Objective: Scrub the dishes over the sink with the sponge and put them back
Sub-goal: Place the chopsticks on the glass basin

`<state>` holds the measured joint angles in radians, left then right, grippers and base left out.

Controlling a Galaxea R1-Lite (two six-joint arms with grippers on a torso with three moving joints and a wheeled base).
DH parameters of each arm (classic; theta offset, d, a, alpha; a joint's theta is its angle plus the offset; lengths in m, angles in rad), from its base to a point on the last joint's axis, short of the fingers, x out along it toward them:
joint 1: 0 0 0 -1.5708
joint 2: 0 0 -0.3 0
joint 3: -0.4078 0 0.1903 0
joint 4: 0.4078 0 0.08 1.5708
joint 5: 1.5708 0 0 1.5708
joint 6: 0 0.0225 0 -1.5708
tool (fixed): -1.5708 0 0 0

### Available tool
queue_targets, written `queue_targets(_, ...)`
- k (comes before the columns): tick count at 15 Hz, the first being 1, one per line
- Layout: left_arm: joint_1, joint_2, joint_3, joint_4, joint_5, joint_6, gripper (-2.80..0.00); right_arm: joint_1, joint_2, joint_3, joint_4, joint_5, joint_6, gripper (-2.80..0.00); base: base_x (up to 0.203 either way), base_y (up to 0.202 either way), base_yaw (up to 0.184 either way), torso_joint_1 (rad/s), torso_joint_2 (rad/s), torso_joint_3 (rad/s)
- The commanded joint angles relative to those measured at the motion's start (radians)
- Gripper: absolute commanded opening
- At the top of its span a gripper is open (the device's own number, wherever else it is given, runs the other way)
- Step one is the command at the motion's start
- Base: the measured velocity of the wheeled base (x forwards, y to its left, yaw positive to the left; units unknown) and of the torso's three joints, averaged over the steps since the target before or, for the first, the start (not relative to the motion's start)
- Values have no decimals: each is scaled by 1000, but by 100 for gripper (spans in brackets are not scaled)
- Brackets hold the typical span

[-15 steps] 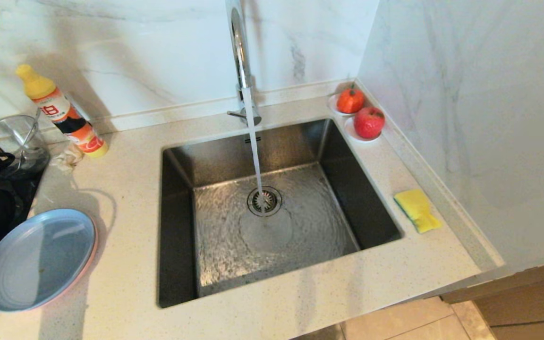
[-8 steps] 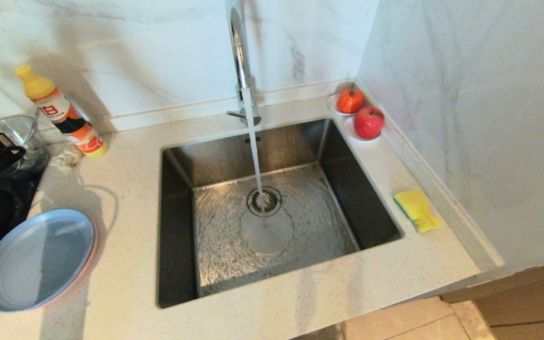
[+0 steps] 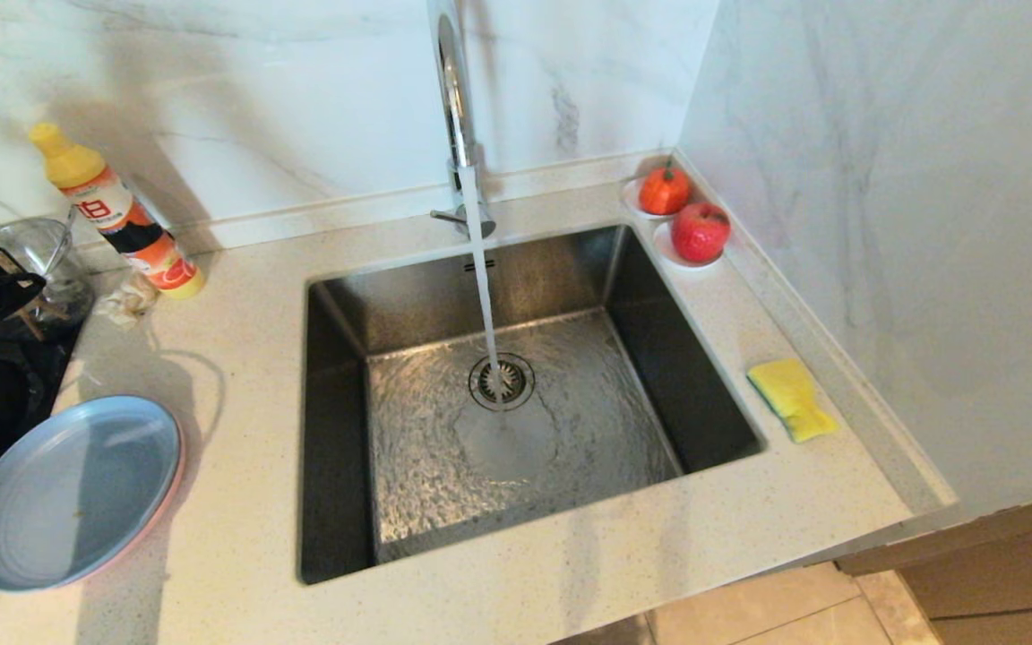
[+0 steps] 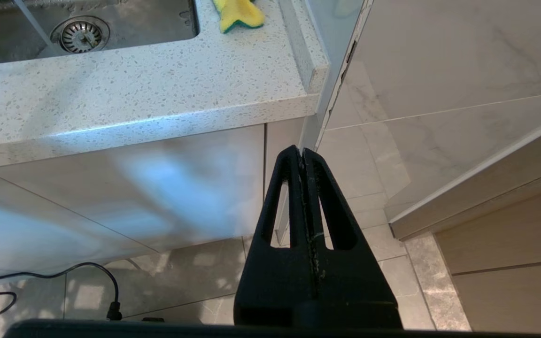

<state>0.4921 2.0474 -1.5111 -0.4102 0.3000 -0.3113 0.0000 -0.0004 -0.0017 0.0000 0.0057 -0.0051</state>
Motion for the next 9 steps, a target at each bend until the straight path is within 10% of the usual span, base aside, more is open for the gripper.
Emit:
queue_targets(1,0,-22,-5,-4,3,-3,0,0,0,0,0,0,0,-280,0,0,0,0,0,0)
queue_targets(8,7,-244,-198,204,3,-2,0,0,0,0,0,0,-1,-280,0,0,0,0,0,0)
queue_targets(9,8,-291,-218,255,2,-2,-280,0,0,1,0,0,-1,-280,0,0,0,0,0,0)
